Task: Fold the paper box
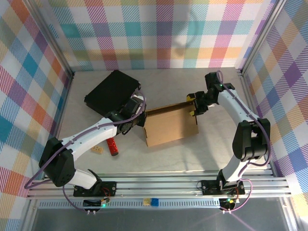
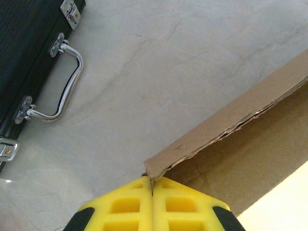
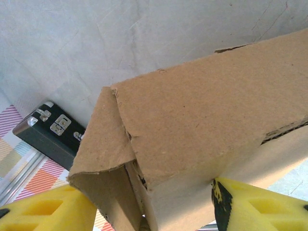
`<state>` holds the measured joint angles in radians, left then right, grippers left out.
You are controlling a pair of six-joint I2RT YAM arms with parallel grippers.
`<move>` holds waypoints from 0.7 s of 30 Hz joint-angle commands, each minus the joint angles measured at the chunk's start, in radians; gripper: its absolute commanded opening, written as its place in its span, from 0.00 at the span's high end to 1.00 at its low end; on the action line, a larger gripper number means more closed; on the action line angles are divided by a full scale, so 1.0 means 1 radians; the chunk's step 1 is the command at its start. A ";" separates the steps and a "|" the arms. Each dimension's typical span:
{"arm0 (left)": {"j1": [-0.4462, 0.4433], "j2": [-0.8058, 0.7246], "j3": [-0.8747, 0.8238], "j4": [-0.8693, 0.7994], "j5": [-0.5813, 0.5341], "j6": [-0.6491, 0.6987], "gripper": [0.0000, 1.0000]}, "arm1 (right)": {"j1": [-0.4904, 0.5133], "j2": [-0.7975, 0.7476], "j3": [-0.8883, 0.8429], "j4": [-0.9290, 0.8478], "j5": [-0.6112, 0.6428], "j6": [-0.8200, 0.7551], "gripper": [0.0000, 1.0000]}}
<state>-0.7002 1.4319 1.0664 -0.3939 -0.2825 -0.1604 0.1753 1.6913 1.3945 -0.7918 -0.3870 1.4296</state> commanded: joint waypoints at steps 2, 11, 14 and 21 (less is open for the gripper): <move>-0.030 -0.014 0.050 -0.004 -0.043 0.030 1.00 | -0.008 -0.043 -0.048 -0.018 0.011 0.017 0.41; -0.049 -0.013 0.071 -0.001 -0.071 0.052 1.00 | -0.008 -0.085 -0.110 0.016 0.017 0.040 0.51; -0.051 -0.007 0.089 0.006 -0.092 0.065 1.00 | -0.008 -0.098 -0.123 0.028 0.019 0.049 0.54; -0.051 0.057 0.162 0.063 -0.123 0.118 1.00 | -0.008 -0.132 -0.154 0.063 0.028 0.075 0.61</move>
<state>-0.7395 1.4586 1.1717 -0.4129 -0.3649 -0.0826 0.1619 1.5764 1.2720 -0.7033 -0.3599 1.4776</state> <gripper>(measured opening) 0.049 0.396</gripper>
